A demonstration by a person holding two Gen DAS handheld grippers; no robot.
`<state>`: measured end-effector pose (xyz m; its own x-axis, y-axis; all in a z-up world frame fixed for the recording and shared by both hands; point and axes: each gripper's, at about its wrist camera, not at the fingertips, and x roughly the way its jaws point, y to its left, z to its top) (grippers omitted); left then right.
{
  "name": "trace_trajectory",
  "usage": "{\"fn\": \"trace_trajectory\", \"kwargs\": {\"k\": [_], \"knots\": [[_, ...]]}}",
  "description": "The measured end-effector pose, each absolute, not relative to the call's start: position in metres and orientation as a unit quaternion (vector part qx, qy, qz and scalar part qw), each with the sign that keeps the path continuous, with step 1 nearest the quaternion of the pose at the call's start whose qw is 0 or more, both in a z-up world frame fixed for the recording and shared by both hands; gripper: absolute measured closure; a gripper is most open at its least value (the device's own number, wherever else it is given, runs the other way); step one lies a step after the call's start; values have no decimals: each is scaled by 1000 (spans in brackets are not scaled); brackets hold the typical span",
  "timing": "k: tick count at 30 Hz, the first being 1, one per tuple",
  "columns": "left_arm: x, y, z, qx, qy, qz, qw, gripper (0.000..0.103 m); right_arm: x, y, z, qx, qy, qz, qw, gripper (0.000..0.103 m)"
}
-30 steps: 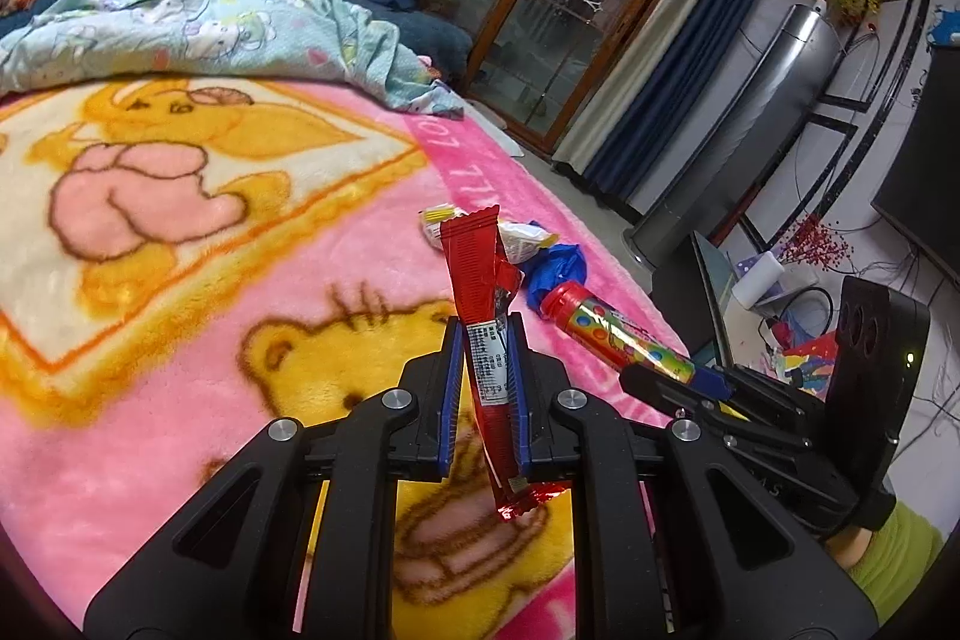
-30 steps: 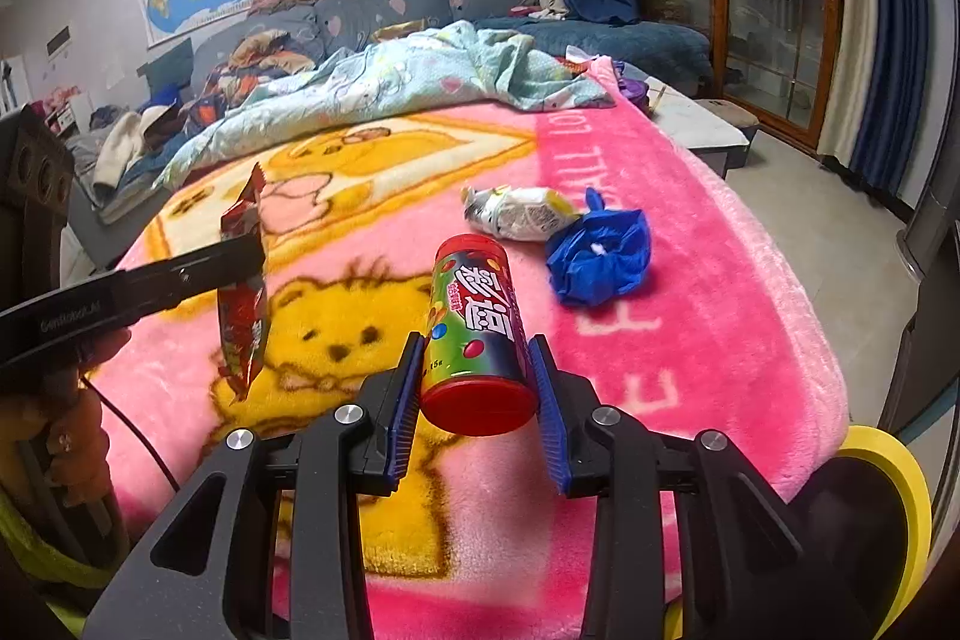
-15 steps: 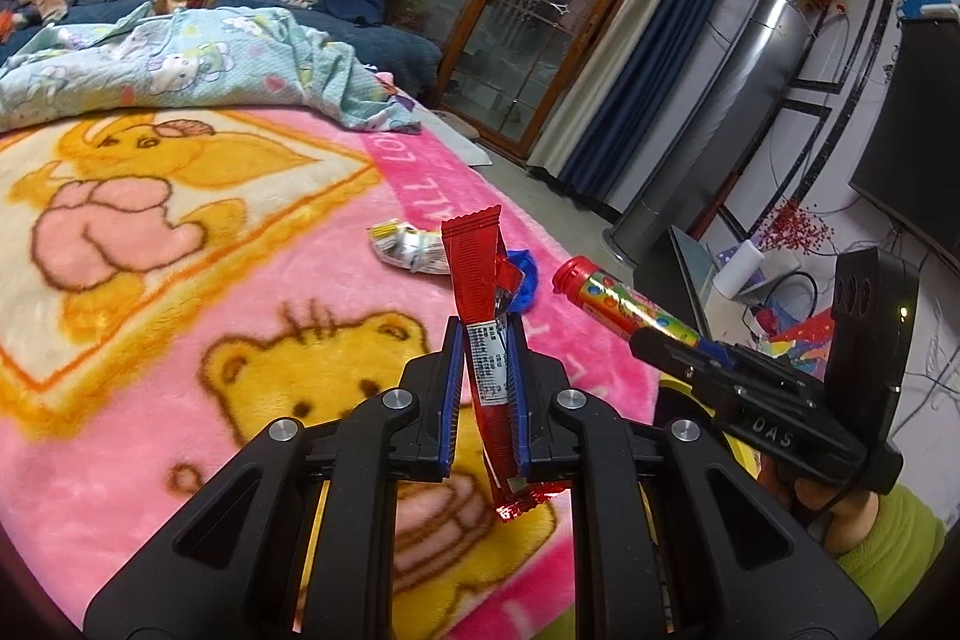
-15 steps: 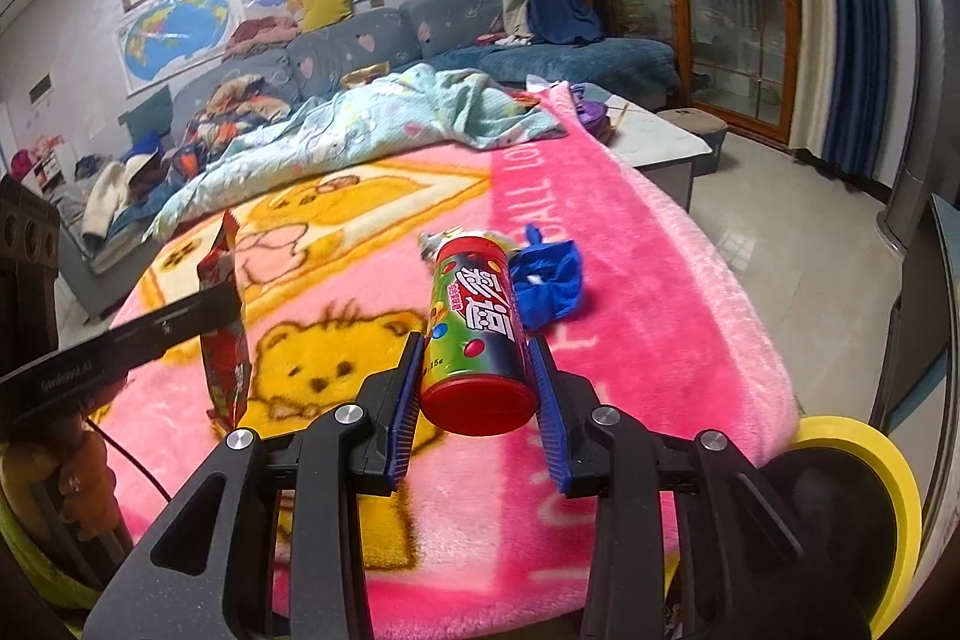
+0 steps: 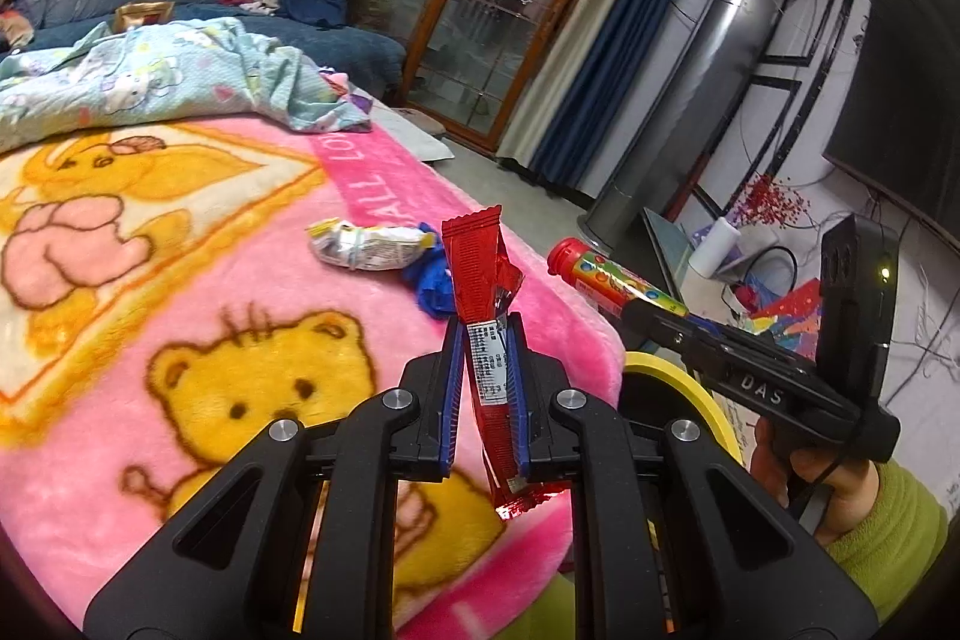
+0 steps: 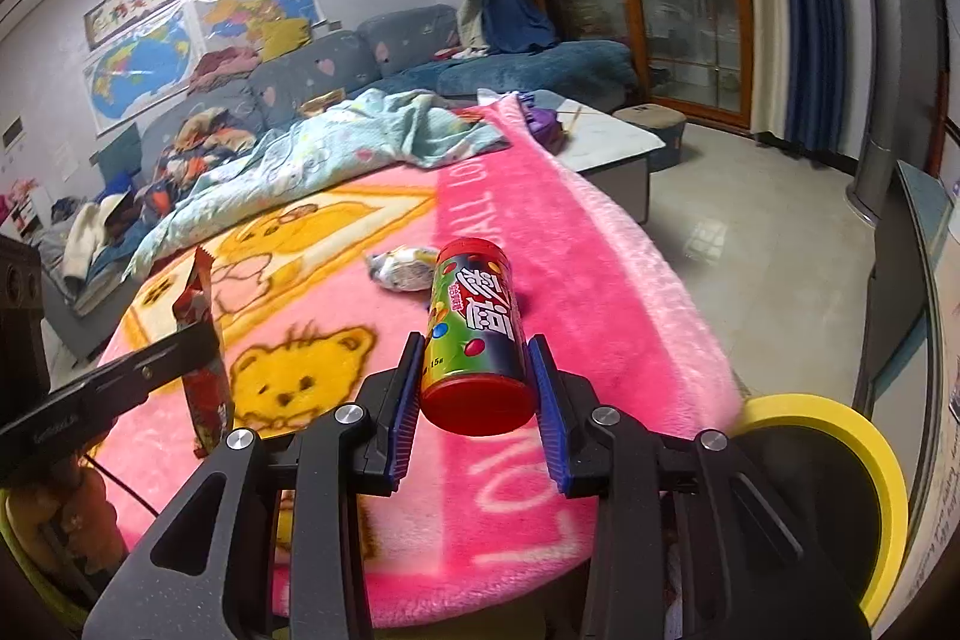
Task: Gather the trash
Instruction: 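Carry the red wrapper and red candy tube in both grippers over the bin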
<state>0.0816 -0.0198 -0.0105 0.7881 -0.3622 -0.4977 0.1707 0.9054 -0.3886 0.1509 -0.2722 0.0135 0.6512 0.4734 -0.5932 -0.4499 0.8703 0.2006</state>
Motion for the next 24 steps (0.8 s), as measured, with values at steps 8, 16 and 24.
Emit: {"fn": "trace_trajectory", "kwargs": {"k": [8, 16, 24], "knots": [[82, -46, -8, -143, 292, -169, 930, 94, 151, -296, 15, 40, 330, 227, 915, 70], [83, -65, -6, -124, 290, -185, 931, 94, 150, -318, 17, 57, 325, 206, 921, 70], [85, -78, -5, -110, 291, -196, 930, 94, 149, -337, 15, 72, 322, 186, 925, 70]]}}
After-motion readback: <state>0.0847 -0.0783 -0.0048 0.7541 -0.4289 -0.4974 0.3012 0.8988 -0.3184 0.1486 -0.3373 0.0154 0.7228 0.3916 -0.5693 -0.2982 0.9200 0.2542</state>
